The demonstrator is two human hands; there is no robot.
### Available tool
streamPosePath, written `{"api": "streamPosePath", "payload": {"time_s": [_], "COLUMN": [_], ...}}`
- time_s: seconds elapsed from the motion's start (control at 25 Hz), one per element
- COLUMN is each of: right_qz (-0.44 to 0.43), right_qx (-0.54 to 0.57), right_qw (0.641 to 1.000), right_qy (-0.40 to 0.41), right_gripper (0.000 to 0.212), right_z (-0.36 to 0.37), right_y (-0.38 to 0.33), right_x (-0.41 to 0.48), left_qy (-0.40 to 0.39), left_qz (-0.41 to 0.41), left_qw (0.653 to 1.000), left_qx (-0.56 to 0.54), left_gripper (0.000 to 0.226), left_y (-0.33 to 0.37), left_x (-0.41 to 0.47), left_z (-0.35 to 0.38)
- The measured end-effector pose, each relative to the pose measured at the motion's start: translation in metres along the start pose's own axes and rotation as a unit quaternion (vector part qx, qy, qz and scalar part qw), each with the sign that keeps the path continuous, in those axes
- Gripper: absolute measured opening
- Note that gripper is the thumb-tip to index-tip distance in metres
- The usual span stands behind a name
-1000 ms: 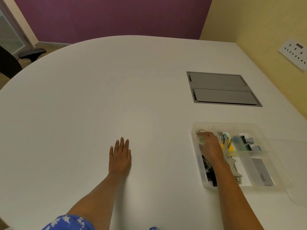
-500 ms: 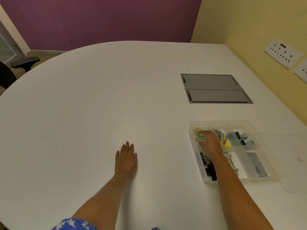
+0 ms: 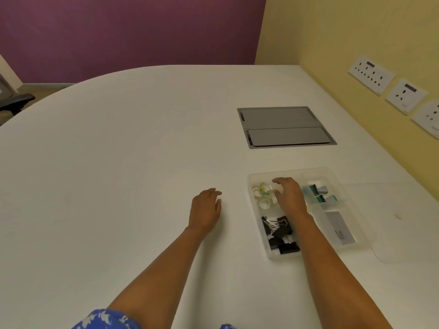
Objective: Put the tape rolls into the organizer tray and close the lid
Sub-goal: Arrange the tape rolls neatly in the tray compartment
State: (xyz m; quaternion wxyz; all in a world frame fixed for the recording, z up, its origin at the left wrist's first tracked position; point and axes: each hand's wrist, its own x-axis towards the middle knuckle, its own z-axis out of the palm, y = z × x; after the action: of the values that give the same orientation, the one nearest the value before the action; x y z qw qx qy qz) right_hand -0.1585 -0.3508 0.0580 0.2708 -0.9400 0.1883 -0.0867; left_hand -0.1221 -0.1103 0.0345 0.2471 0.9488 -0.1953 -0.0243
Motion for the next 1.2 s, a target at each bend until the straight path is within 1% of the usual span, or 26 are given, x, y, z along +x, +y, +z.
{"api": "streamPosePath", "payload": {"time_s": [0.12, 0.24, 0.44, 0.72, 0.92, 1.2], "right_qz": [-0.018, -0.051, -0.105, -0.178, -0.188, -0.212], "right_qx": [-0.001, -0.026, -0.058, -0.125, -0.155, -0.200], "right_qw": [0.999, 0.996, 0.986, 0.965, 0.958, 0.943], "right_qy": [-0.031, -0.070, -0.114, -0.145, -0.149, -0.158], "right_gripper": [0.035, 0.036, 0.036, 0.039, 0.040, 0.040], "right_z": [-0.004, -0.006, -0.006, 0.000, 0.002, 0.004], "right_y": [0.015, 0.027, 0.041, 0.040, 0.036, 0.038], "right_x": [0.008, 0.019, 0.034, 0.041, 0.046, 0.049], "left_qy": [0.016, 0.017, -0.015, -0.009, -0.048, -0.079], "left_qz": [0.011, 0.021, 0.007, -0.040, -0.054, -0.055], "left_qw": [1.000, 0.999, 1.000, 0.996, 0.990, 0.984], "left_qx": [-0.017, -0.035, 0.006, 0.081, 0.118, 0.148], "left_gripper": [0.030, 0.029, 0.040, 0.046, 0.055, 0.050], "left_y": [0.041, 0.080, 0.114, 0.125, 0.128, 0.127], "left_x": [0.016, 0.029, 0.040, 0.048, 0.058, 0.065], "left_z": [0.015, 0.033, 0.061, 0.075, 0.077, 0.081]}}
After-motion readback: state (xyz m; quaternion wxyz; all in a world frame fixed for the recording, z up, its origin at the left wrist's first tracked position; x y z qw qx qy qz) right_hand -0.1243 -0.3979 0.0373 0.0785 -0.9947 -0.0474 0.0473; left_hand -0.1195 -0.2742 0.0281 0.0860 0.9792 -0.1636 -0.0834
